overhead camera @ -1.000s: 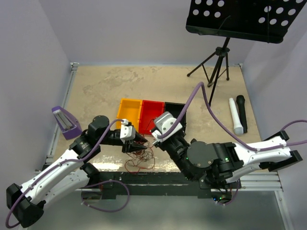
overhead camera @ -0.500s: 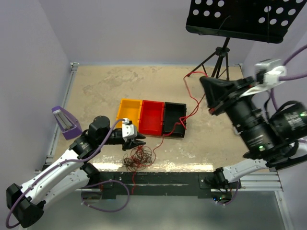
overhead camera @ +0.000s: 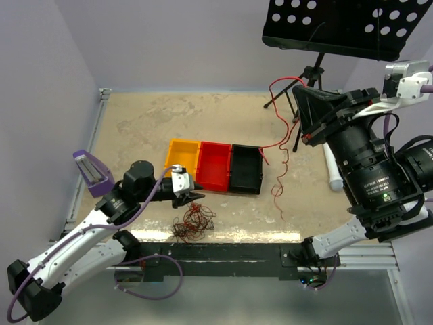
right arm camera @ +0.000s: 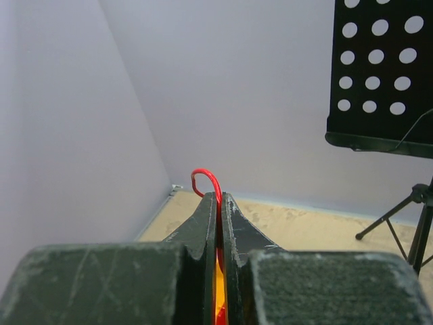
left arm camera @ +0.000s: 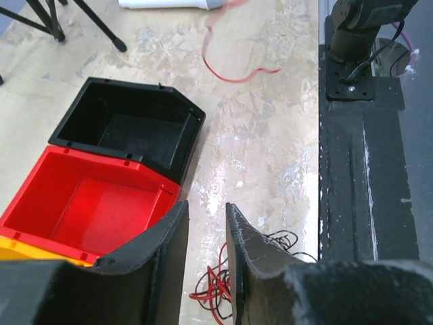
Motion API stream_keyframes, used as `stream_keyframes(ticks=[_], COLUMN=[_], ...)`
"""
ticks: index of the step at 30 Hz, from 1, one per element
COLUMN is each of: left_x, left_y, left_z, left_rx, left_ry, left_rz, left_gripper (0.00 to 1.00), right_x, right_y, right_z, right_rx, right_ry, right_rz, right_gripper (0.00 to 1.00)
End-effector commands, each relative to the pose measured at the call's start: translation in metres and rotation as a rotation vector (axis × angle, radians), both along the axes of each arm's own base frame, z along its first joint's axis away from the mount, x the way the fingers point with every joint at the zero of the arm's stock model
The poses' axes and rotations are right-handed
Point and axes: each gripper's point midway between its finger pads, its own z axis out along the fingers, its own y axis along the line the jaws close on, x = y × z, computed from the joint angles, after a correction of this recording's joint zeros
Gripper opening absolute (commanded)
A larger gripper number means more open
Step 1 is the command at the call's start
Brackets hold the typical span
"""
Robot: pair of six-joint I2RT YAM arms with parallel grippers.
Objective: Untangle the cables
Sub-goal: Untie the cable, then place the cable in the bin.
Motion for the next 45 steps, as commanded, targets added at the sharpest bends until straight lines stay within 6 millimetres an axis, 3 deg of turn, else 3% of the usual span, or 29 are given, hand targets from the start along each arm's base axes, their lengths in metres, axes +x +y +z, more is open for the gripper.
stream_keyframes(ticks=[1,4,8,15,18,30,45], left_x=[-0.001,-0.002,0.001,0.006,0.009,0.014,0.008], left_y=[-0.005,-0.004,-0.002,0.004,0.006,0.013,0.017], left_z=[0.037,0.048,0.074,0.1,0.106,0.097,0.084], left_rx=[-0.074,-0.089,-0.113,-0.132,-0.138,-0.129,-0.136], left_ry=[-0.05,-0.061,-0.106,-0.128,-0.135,-0.141,-0.124], left_rz=[-0.025,-0.029,-0.009,0.047,0.067,0.122,0.117], left_gripper=[0.35,0.4,0.59,0.7,0.7,0.7,0.68], right_x=[0.003,0.002,0.001,0.006,0.018,0.029,0.08], right_y=[-0.019,-0.016,-0.012,0.008,0.013,0.038,0.079], right_z=[0.028,0.029,0.03,0.029,0.041,0.077,0.069], right_rx=[0.085,0.09,0.092,0.033,0.062,0.094,0.08], right_ry=[-0.064,-0.083,-0.117,-0.193,-0.228,-0.36,-0.439], right_rz=[-0.002,-0.023,-0.042,-0.12,-0.156,-0.214,-0.257], right_gripper=[0.0,0.0,0.0,0.0,0.0,0.0,0.0])
